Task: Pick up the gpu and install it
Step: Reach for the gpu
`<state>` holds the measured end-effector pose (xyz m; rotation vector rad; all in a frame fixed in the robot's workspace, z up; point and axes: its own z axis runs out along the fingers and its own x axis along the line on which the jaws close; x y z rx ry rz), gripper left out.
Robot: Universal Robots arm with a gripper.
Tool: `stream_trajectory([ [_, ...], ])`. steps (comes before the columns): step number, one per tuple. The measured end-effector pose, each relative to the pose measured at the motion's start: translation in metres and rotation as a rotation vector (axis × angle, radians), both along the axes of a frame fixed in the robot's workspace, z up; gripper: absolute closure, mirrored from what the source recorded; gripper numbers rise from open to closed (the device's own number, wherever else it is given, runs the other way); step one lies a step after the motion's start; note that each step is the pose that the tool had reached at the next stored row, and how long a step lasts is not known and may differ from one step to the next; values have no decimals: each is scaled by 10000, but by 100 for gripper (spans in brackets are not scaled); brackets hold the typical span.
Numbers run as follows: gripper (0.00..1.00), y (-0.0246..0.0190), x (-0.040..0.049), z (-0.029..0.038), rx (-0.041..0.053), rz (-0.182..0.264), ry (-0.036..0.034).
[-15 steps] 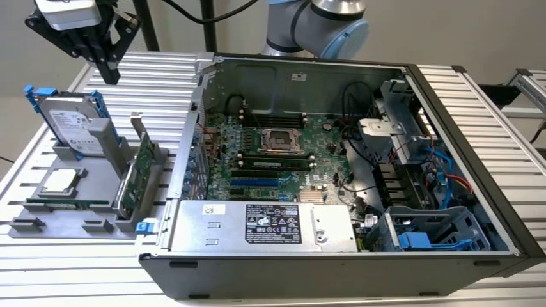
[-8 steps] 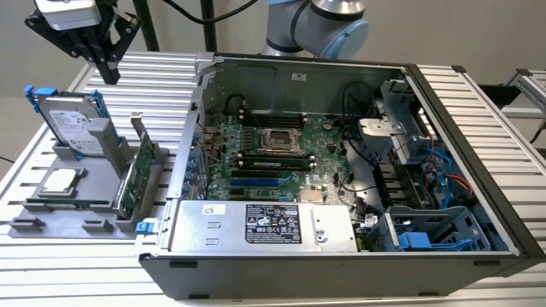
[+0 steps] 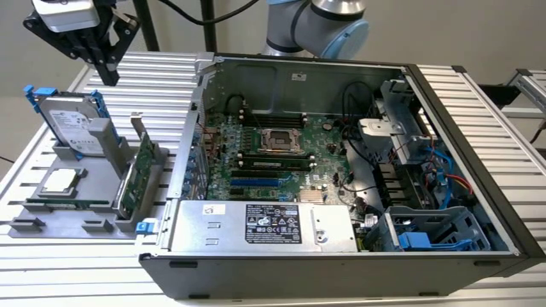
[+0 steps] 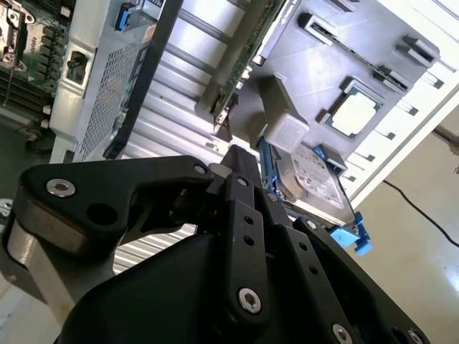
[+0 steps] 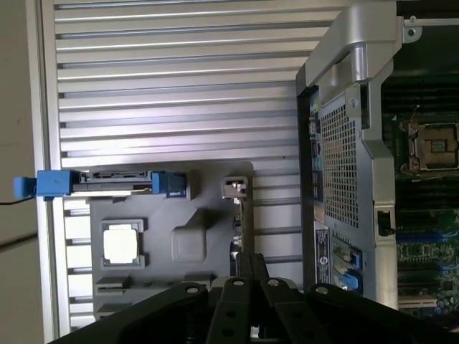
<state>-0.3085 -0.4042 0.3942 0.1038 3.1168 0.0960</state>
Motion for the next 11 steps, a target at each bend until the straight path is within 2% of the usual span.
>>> stream_trajectory([
  [11,100,-118,0,0,0,0,0],
])
